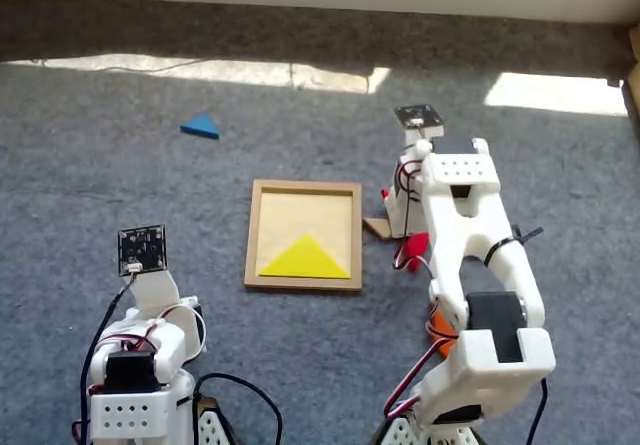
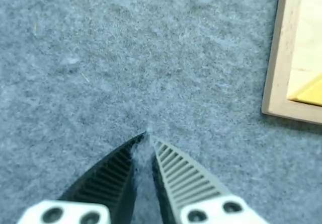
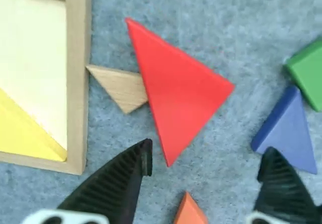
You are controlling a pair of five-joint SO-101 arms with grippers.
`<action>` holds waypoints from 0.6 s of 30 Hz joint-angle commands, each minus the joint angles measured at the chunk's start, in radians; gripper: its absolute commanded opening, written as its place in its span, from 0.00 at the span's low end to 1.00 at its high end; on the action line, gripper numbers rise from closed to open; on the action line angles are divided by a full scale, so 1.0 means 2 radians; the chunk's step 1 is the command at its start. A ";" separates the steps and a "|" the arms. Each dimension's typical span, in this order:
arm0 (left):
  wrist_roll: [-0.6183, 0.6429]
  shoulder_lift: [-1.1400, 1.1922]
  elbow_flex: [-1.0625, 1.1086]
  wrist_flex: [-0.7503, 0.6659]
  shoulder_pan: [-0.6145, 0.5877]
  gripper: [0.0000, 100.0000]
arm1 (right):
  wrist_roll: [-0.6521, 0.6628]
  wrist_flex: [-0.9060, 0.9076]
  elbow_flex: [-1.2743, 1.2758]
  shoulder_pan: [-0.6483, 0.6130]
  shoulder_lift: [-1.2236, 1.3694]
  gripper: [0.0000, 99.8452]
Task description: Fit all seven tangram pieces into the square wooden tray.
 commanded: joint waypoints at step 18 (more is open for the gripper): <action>-0.004 -0.008 0.010 0.002 0.007 0.00 | 0.065 -0.009 -0.007 -0.036 0.066 0.38</action>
